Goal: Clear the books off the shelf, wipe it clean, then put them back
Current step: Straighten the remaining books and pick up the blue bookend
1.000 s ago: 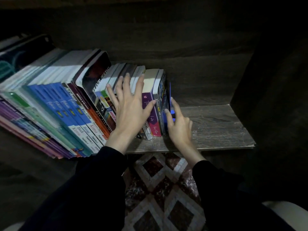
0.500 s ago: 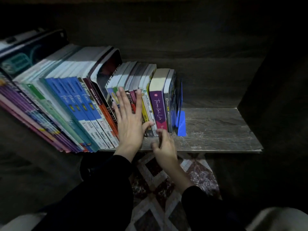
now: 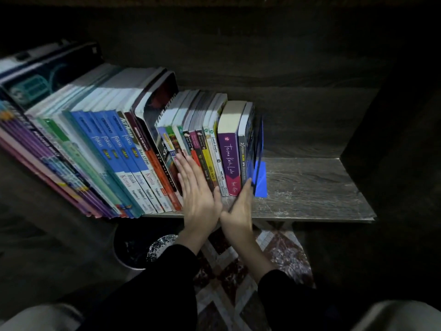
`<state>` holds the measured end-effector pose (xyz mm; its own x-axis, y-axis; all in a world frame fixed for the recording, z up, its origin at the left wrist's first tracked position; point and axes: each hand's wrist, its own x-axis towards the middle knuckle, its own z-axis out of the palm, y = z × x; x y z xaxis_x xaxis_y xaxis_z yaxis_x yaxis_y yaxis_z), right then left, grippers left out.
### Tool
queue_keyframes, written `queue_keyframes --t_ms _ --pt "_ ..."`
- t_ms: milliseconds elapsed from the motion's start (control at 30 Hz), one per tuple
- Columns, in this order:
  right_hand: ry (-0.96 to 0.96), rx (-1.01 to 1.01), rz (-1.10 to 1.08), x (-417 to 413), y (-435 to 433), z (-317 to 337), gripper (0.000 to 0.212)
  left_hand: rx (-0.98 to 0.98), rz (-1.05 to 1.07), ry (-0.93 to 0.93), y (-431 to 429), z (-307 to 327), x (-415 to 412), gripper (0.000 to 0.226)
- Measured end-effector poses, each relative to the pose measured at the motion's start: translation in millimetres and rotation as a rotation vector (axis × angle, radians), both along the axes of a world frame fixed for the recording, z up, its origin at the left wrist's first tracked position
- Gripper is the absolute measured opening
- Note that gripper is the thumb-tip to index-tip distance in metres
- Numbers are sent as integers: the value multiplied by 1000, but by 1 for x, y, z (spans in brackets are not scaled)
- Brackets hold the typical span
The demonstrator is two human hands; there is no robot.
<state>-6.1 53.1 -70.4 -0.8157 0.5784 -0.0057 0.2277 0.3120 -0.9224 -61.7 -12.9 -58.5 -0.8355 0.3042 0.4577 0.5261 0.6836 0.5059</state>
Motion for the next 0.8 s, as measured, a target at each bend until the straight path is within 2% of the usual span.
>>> queue_keyframes --t_ms 133,267,400,467,567,667,800 --pt "-61 -4 95 -9 6 -1 92 -68 47 -33 3 -5 -7 92" --pt "-101 33 182 -9 19 -4 95 -22 108 -27 9 -8 -7 86" --pt "-111 47 133 -3 25 -8 96 -69 27 1 -5 -9 -4 79" --pt "-41 82 31 2 18 -11 86 -79 2 63 -15 -9 1 77" --pt "89 194 -67 6 3 -16 47 -128 90 309 -32 -13 8 81" --pt "68 318 99 -3 -9 -13 20 -91 246 336 -53 -7 2 91" --pt "47 476 384 -19 -25 0 18 -101 348 305 -89 3 -13 111"
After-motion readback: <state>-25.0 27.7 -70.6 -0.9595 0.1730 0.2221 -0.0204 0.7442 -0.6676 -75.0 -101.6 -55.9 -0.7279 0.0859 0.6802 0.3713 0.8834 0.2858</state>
